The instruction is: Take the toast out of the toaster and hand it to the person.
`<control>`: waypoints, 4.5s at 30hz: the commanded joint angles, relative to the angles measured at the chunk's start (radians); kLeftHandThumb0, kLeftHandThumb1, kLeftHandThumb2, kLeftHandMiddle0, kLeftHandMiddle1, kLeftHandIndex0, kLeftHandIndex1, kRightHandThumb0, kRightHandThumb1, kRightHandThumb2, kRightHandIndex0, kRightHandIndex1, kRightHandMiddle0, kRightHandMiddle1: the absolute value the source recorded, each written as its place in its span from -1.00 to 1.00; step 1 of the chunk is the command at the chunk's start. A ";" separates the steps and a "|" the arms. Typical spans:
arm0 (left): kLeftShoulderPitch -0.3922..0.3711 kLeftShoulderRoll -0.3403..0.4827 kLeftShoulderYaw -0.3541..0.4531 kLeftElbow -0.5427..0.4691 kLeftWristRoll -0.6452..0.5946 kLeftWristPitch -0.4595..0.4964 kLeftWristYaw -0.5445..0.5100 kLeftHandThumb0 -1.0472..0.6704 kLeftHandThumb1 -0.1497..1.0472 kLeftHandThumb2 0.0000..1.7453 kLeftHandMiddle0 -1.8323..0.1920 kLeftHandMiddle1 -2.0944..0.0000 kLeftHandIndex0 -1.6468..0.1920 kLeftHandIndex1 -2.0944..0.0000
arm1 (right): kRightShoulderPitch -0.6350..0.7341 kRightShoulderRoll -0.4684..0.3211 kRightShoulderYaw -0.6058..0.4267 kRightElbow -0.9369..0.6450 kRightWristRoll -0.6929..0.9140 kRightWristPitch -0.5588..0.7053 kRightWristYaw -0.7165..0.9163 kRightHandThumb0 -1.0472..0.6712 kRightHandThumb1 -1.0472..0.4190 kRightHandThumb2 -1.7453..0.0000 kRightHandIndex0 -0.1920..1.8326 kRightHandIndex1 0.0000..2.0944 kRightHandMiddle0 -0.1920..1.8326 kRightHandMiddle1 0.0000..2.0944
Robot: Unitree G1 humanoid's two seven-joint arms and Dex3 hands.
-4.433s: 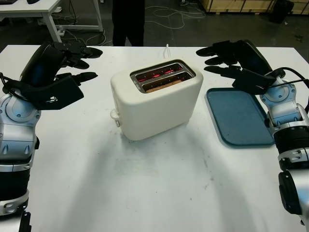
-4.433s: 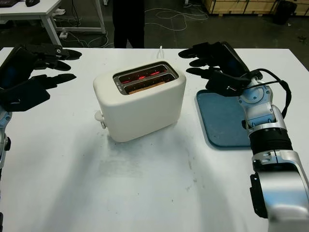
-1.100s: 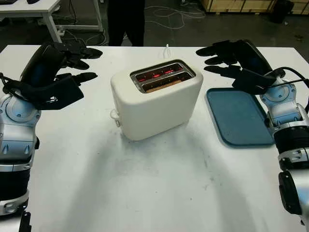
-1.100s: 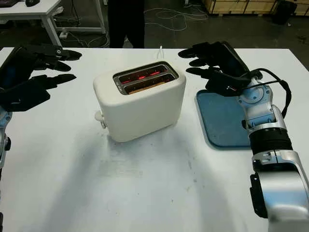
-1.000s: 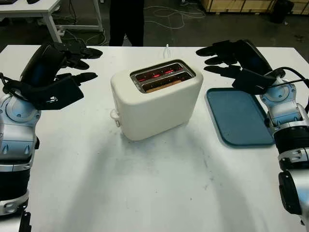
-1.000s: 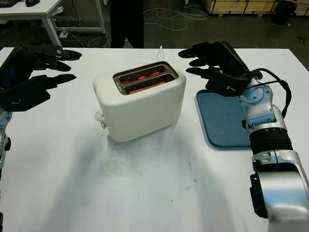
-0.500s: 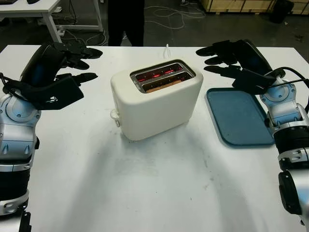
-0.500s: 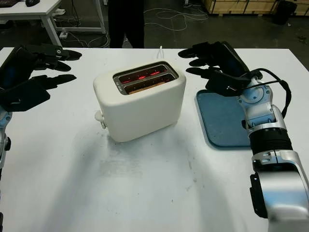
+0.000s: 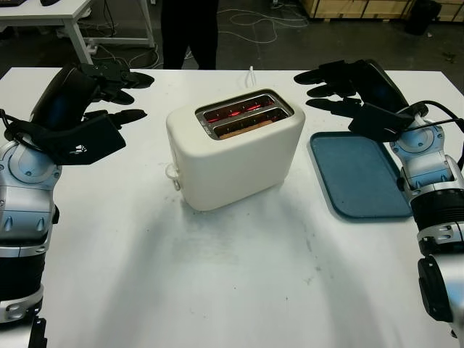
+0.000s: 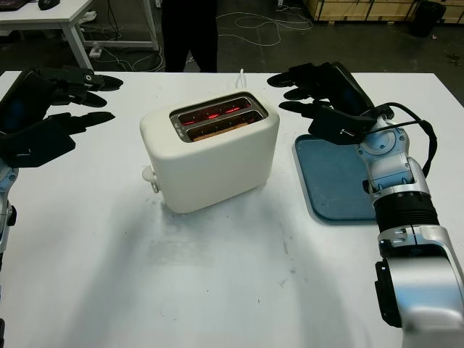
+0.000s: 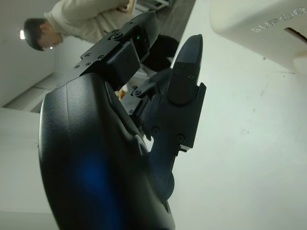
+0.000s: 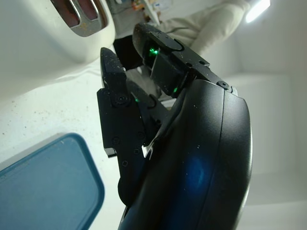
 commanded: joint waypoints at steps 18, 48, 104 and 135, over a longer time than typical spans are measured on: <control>0.001 0.001 -0.001 -0.007 -0.003 0.005 0.002 -0.16 0.68 -1.00 0.05 0.59 -0.14 0.99 | -0.006 0.006 -0.002 0.001 0.010 0.005 -0.001 -0.11 -0.83 0.98 0.14 -0.99 0.06 -1.00; 0.000 0.006 -0.004 -0.018 -0.001 0.014 0.000 -0.15 0.68 -1.00 0.05 0.59 -0.14 1.00 | -0.001 0.000 -0.003 -0.011 0.012 0.007 0.006 -0.08 -0.83 0.98 0.13 -1.00 0.05 -1.00; 0.010 -0.002 0.002 -0.021 -0.003 0.026 0.004 -0.19 0.68 -1.00 0.05 0.61 -0.13 1.00 | -0.283 0.142 0.248 0.084 -0.130 -0.057 0.187 -0.43 -0.48 1.00 0.12 -0.91 0.07 -0.98; 0.013 -0.001 0.002 -0.014 -0.001 0.008 0.010 -0.17 0.67 -1.00 0.04 0.60 -0.14 0.99 | -0.301 -0.007 0.429 0.057 -0.418 -0.096 0.169 -0.29 -0.56 0.99 0.05 0.49 0.36 -0.93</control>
